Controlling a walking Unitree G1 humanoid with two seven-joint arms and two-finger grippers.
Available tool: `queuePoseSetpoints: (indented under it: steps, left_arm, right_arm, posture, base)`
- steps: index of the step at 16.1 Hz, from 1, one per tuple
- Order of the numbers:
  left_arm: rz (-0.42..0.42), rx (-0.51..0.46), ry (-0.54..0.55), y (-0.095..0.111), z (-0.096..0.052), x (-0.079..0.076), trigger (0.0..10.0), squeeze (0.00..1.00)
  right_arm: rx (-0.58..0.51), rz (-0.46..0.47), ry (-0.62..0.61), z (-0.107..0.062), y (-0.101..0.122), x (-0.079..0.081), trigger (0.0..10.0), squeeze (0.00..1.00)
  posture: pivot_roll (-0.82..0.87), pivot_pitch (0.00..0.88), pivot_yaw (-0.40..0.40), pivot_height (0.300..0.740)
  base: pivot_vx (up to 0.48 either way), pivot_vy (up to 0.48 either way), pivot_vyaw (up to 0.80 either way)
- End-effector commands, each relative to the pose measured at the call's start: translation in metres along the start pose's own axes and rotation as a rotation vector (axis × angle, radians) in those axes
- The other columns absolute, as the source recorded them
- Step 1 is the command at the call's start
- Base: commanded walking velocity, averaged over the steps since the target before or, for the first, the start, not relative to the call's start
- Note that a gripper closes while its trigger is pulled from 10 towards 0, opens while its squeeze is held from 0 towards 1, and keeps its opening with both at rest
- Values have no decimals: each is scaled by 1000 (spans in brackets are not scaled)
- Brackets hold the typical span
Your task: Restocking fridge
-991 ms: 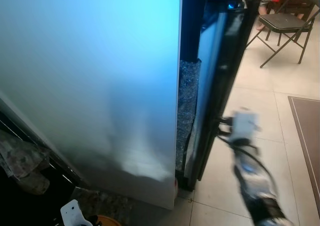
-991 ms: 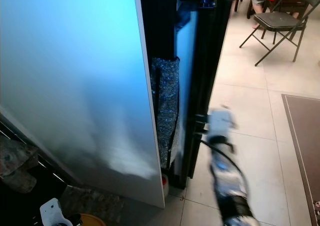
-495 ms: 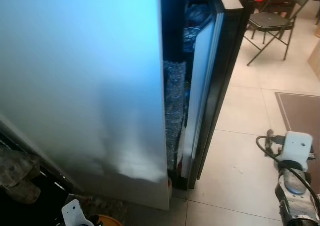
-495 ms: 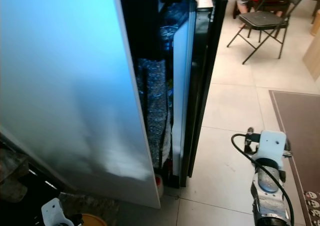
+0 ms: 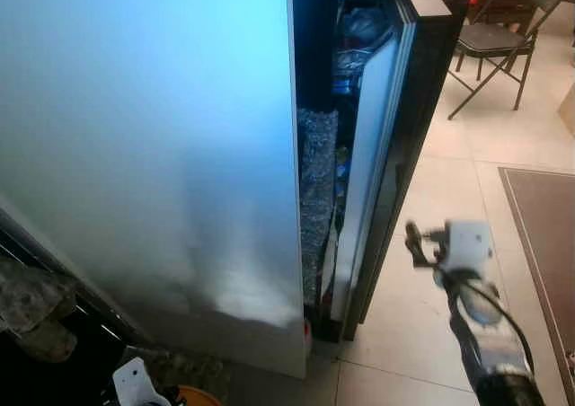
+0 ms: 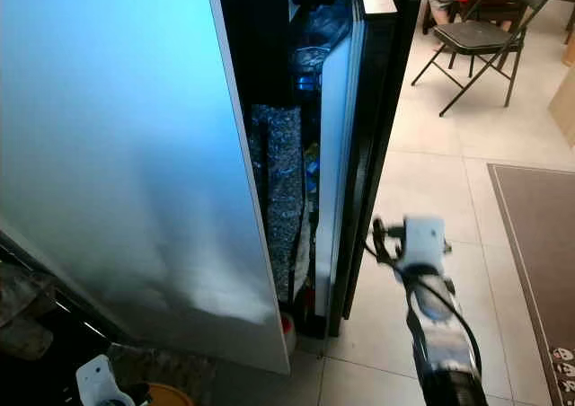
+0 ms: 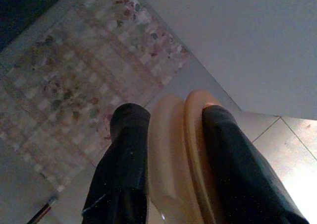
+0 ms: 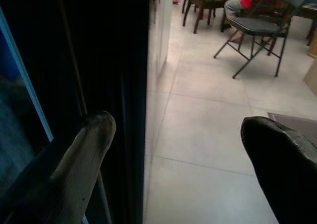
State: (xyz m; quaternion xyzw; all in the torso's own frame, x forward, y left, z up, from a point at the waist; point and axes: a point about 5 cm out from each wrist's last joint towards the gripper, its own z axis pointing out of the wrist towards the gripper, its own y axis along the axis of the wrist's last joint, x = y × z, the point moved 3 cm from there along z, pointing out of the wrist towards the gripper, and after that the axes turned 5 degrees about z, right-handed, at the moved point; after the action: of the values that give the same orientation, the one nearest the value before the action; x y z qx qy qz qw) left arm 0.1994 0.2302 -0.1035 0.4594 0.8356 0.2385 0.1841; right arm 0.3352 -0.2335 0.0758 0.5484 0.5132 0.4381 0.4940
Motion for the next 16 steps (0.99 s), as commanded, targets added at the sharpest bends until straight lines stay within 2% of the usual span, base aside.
queuePoseSetpoints:
  steps: [1,4,7,11,12,16]
  left_arm:
    - [15,-10,7,3,0,-1,10000,0]
    - [19,-15,4,5,1,-3,10000,0]
    - [16,-20,5,7,1,-3,10000,0]
    - [22,-21,6,7,1,-3,10000,0]
    - [27,-19,4,7,1,-3,10000,0]
    - [27,-17,5,7,1,-2,10000,0]
  right_arm:
    - [10,38,33,1,1,8,10000,0]
    - [60,156,144,3,-3,26,10000,0]
    - [85,133,187,-1,-5,35,10000,0]
    - [41,89,159,5,6,29,10000,0]
    - [55,87,210,11,8,39,10000,0]
    - [46,90,290,24,19,68,10000,0]
  posture:
    - [-157,0,100,740]
    - [-157,0,100,740]
    - [-151,0,99,740]
    - [-160,0,104,740]
    - [-158,0,104,740]
    - [-151,0,105,740]
  base:
    - [0,0,0]
    - [0,0,0]
    - [0,0,0]
    - [0,0,0]
    - [0,0,0]
    - [0,0,0]
